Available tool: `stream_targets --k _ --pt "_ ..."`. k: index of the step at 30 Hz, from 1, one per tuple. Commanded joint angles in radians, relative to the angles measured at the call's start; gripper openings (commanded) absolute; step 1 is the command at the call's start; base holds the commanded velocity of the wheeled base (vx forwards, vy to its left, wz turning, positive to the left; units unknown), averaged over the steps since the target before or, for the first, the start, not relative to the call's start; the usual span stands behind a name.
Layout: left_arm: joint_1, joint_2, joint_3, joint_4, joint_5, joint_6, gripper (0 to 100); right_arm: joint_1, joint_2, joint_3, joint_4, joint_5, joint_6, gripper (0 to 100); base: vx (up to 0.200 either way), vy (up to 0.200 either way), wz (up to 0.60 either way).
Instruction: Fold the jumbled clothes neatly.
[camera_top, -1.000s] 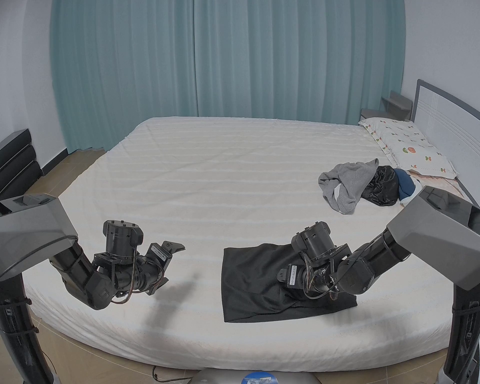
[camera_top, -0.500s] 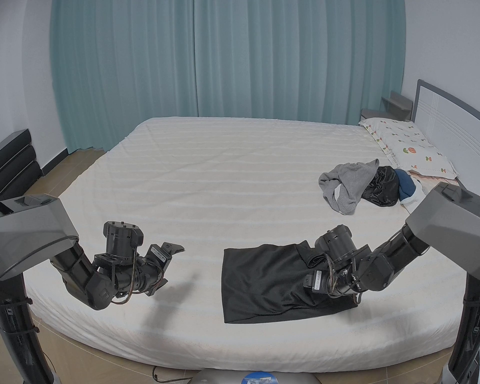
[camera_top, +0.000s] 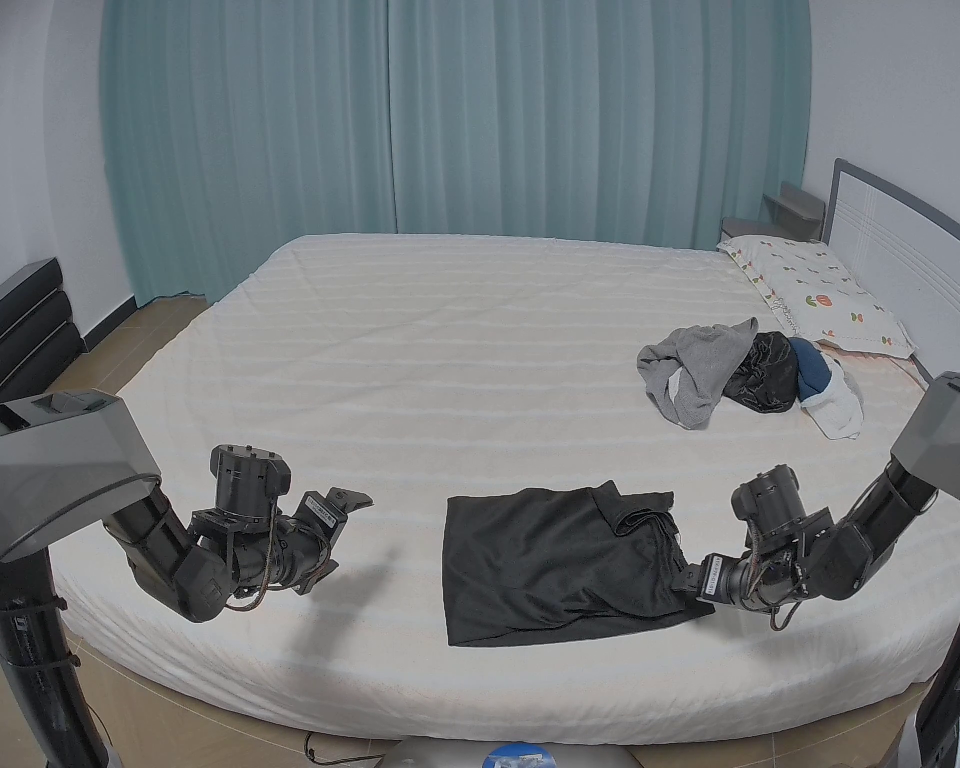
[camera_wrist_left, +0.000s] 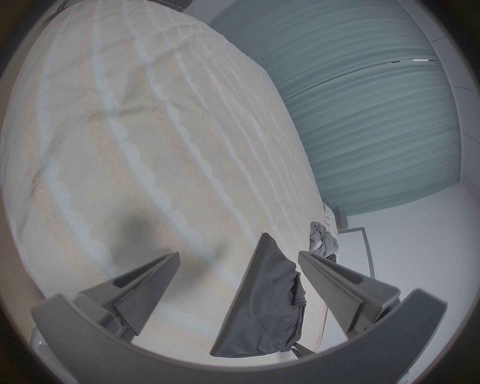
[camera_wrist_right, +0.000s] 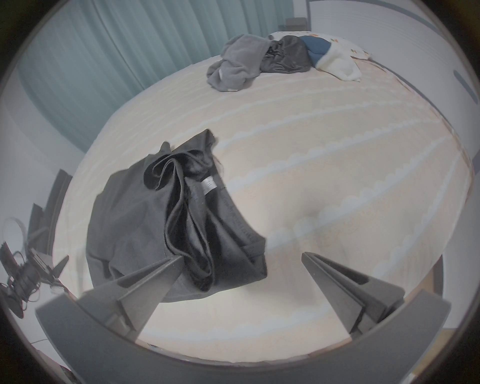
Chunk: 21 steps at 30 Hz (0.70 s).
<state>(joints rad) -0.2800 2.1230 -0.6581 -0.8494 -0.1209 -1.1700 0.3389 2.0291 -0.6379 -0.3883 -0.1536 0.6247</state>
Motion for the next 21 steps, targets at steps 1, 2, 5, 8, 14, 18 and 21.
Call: stream_targets --k 1,2,5,8,14,18,21 --pt "-0.001 0.002 0.0 0.0 0.0 0.0 100 -0.106 -0.03 0.142 -0.138 0.075 -0.002 100 0.0 0.0 0.0" --pt "-0.001 0.003 0.0 0.0 0.0 0.0 100 -0.117 -0.032 0.152 -0.156 0.085 -0.002 100 0.0 0.0 0.0" --pt "-0.001 0.003 0.0 0.0 0.0 0.0 100 -0.155 -0.03 0.17 -0.224 0.135 -0.002 100 0.0 0.0 0.0" --pt "-0.001 0.003 0.0 0.0 0.0 0.0 100 -0.167 -0.029 0.198 -0.322 0.264 0.001 100 0.0 0.0 0.0" --pt "-0.001 0.011 -0.002 0.0 0.0 0.0 100 -0.156 0.033 0.193 -0.425 0.373 0.001 100 0.0 0.0 0.0" --pt "-0.001 0.015 -0.002 0.0 0.0 0.0 100 -0.141 0.091 0.191 -0.515 0.413 -0.003 100 0.0 0.0 0.0" --pt "-0.001 0.017 -0.003 0.0 0.0 0.0 100 -0.124 0.137 0.193 -0.58 0.424 -0.008 100 0.0 0.0 0.0"
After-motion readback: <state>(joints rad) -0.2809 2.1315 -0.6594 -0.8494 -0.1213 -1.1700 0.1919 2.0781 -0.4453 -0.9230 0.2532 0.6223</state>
